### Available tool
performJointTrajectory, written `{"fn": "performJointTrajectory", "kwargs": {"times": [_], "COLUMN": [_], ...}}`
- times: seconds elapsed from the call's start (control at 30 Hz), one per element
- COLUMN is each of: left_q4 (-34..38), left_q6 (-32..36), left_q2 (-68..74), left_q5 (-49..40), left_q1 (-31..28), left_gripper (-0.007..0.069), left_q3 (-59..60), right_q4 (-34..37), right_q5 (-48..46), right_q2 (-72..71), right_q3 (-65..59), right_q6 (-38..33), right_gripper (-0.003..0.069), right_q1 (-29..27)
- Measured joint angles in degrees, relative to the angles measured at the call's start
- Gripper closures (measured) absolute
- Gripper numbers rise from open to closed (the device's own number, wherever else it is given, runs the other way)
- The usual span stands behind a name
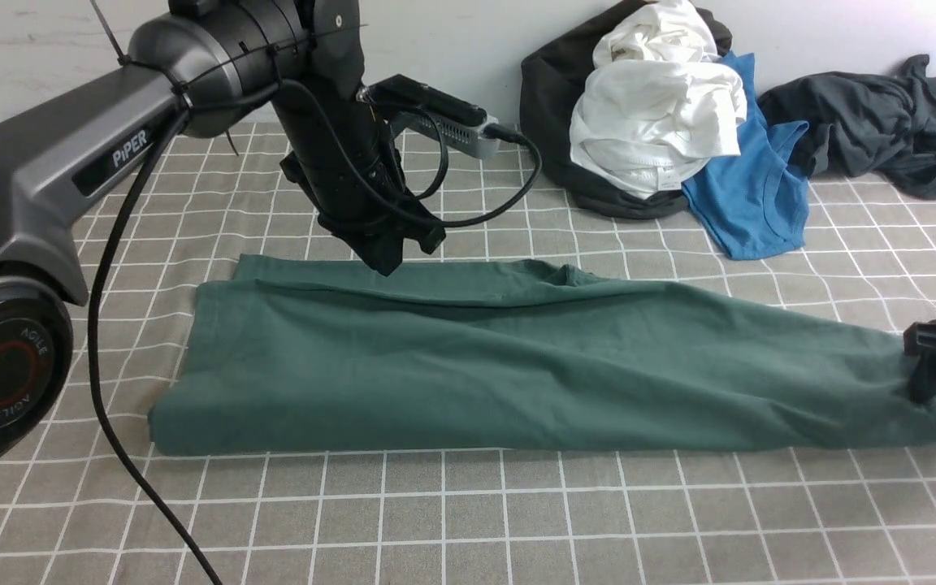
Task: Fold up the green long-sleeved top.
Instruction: Use the right arm to clamp the right edge of the fabric, then use the right arm to drag the right edge of the fabric to the left and folds it over the left edge
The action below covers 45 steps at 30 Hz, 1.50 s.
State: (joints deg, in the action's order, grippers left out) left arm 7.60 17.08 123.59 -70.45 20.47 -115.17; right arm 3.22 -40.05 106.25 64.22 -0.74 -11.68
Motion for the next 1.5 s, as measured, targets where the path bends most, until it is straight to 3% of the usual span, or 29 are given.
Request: {"fn": "performJointTrajectory", "kwargs": {"times": [0.23,0.33,0.47,0.53,0.57,0.6,0.63,0.7,0.83,1.0,1.13,1.33,1.37,1.5], "left_q4": [-0.44,-0.68,-0.68,-0.73,-0.73,-1.13,-1.21,-2.84,-7.9,-12.44,-13.32,-12.04,-12.03,-10.1], "left_q6": [0.35,0.35,0.35,0.35,0.35,0.37,0.37,0.37,-0.31,-3.1,-4.77,-5.57,-5.62,-5.61], "left_q2": [0.0,0.0,0.0,0.0,0.0,-0.07,-0.14,-1.12,-6.03,-14.21,-22.09,-31.96,-32.46,-38.48], "left_q5": [0.0,0.0,0.0,0.0,0.0,0.0,0.0,-0.07,-0.19,-0.42,-0.75,-1.75,-1.75,-1.8], "left_q1": [0.0,0.0,0.0,0.0,0.0,0.0,0.0,0.0,0.0,-0.17,-0.16,-0.16,-0.16,-0.16], "left_gripper": [0.0632,0.0632,0.0632,0.0632,0.0632,0.0632,0.0632,0.0632,0.0632,0.0632,0.0632,0.0632,0.0632,0.0632], "left_q3": [0.0,0.0,0.0,0.0,0.0,0.0,0.0,0.0,0.0,0.0,-0.05,-0.05,-0.05,2.16], "right_q4": [1.8,3.07,5.18,7.4,7.63,7.82,7.82,6.64,1.56,0.64,5.01,11.08,11.18,13.12], "right_q5": [3.11,3.23,3.23,2.69,2.39,1.26,1.02,-2.41,-8.58,-15.19,-20.01,-20.51,-20.52,-18.66], "right_q2": [3.37,3.37,3.37,3.37,3.37,2.9,2.78,-0.06,-7.85,-15.0,-17.6,-11.34,-10.92,1.01], "right_q3": [0.0,0.0,0.0,0.0,0.0,0.29,0.35,1.79,6.32,14.26,24.42,37.05,37.36,43.99], "right_q6": [0.38,-0.83,-3.71,-6.92,-7.75,-9.47,-9.73,-11.71,-11.59,-11.62,-14.33,-16.34,-16.36,-16.27], "right_gripper": [0.0127,0.0156,0.0245,0.037,0.0393,0.0486,0.0498,0.0619,0.0639,0.0638,0.0639,0.0639,0.0639,0.0639], "right_q1": [0.05,0.05,0.05,0.05,0.05,0.05,0.05,0.05,0.24,1.01,7.09,27.46,28.12,39.91]}}
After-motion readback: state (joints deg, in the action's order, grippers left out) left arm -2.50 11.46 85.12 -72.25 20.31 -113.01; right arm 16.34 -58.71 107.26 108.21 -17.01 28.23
